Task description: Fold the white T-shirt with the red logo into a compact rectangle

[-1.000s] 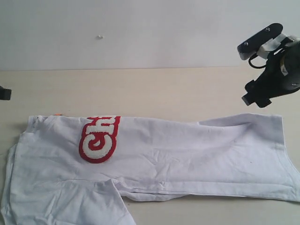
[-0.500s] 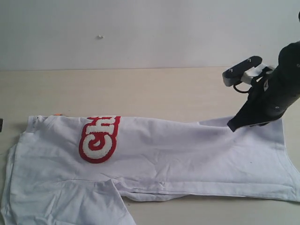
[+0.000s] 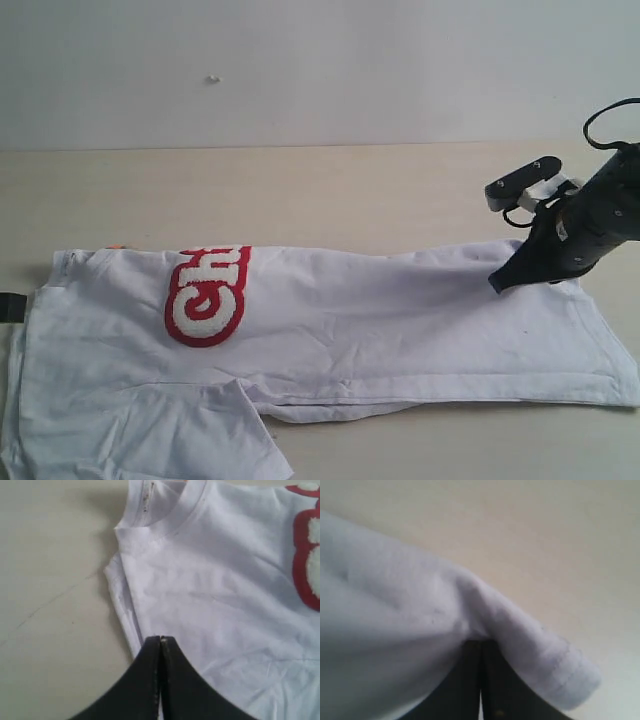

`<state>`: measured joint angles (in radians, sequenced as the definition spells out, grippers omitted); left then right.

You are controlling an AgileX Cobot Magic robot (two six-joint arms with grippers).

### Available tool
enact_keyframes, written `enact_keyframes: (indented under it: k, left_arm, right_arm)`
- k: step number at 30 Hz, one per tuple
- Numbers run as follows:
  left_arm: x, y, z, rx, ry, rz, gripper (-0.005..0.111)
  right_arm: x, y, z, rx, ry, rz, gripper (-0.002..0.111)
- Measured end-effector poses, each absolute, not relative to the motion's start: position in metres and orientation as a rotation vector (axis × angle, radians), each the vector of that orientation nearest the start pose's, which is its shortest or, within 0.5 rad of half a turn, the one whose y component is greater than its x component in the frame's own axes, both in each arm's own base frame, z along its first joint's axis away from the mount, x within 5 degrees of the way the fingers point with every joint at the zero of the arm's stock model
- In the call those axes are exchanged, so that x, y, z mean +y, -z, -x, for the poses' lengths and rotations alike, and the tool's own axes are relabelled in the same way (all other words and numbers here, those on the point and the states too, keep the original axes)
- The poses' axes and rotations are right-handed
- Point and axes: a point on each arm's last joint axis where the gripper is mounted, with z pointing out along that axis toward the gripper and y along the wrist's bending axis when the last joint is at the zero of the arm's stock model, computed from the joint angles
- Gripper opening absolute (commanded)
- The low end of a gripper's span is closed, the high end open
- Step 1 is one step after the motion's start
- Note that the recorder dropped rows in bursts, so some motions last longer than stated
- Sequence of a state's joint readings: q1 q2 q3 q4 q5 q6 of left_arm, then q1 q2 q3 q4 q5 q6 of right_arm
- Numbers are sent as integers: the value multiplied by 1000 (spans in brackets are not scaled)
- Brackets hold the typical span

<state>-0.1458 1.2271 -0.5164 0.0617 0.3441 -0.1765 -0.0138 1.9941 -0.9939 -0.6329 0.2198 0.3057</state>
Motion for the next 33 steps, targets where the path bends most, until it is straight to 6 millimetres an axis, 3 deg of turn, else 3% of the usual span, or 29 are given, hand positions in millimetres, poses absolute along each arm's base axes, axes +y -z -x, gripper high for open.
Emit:
enact_keyframes:
  k: [4,7,13,23,33]
  left_arm:
    - [-31,-190,-203,2636,113,-27,5]
    - [-36,-185,-197,2723,185,-72,21]
    - [-46,-176,-184,2894,322,-178,60]
    - [-50,-143,-163,3123,449,-68,61]
    - [-55,-124,-161,3219,524,39,61]
  right_arm:
    - [-14,-102,-367,2603,241,359,0]
    - [-13,-111,-368,2582,221,305,0]
    - [-3,-152,-366,2479,202,273,0]
    - [25,-198,-353,2394,185,306,0]
    - [24,-208,-347,2408,184,264,0]
